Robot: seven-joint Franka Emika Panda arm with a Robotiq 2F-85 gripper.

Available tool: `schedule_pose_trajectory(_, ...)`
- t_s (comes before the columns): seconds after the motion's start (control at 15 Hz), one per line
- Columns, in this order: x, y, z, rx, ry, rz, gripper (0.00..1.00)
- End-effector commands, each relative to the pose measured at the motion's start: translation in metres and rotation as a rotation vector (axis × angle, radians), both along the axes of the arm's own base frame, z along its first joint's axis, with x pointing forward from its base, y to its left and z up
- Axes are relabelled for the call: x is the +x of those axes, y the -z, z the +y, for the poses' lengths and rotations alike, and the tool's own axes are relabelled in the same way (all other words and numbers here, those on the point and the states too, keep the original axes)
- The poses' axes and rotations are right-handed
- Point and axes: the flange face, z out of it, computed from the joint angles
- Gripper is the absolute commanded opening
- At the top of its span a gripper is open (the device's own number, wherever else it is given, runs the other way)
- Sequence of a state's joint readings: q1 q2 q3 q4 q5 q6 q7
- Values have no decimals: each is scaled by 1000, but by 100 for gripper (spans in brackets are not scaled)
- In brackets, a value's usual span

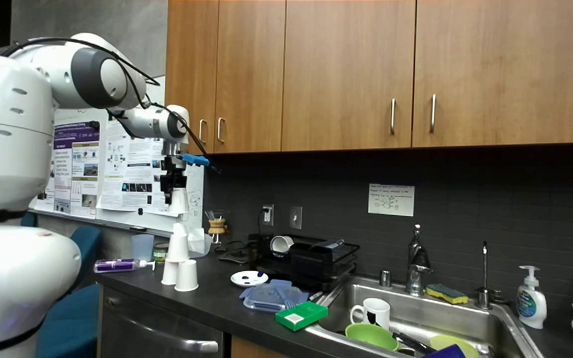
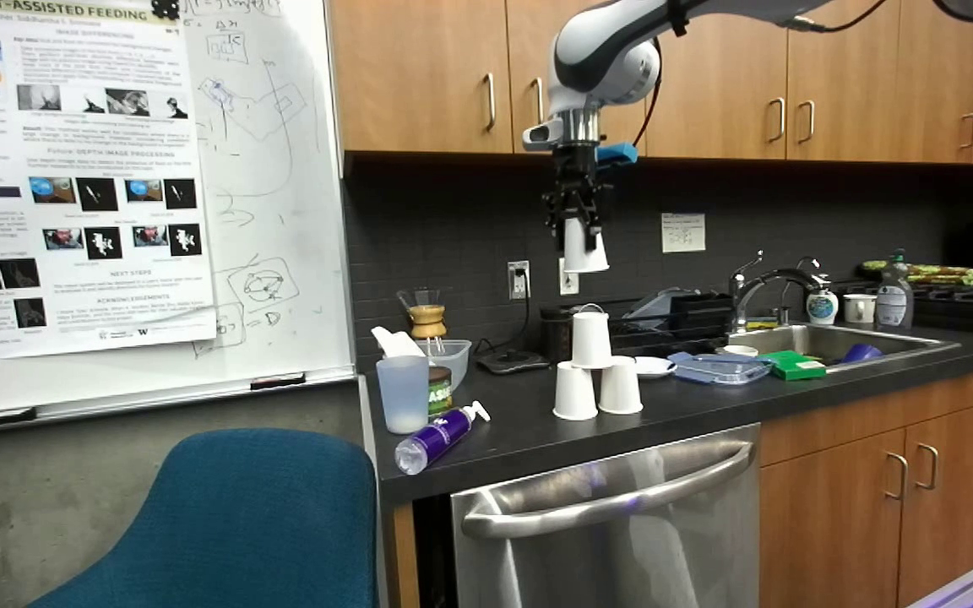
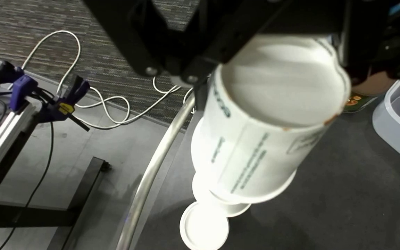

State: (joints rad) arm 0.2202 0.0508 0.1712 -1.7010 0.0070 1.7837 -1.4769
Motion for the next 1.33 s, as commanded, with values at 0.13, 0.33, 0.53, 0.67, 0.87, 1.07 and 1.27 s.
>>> schedule_pose_trajectory(0.13,0,-1,-1,19,-17,-9,42)
schedule_pose_trajectory(0.33,0,3,0,18,-22,-14,42)
schedule_pose_trajectory(0.53,1,8,1,19,-28,-17,42)
schedule_pose_trajectory(0.67,1,11,0,21,-29,-19,42)
schedule_pose_trajectory(0.87,1,15,-1,24,-29,-20,42)
schedule_pose_trajectory(1.07,2,19,-3,27,-31,-21,42)
schedule_pose_trajectory(1.27,3,21,-6,30,-37,-21,42)
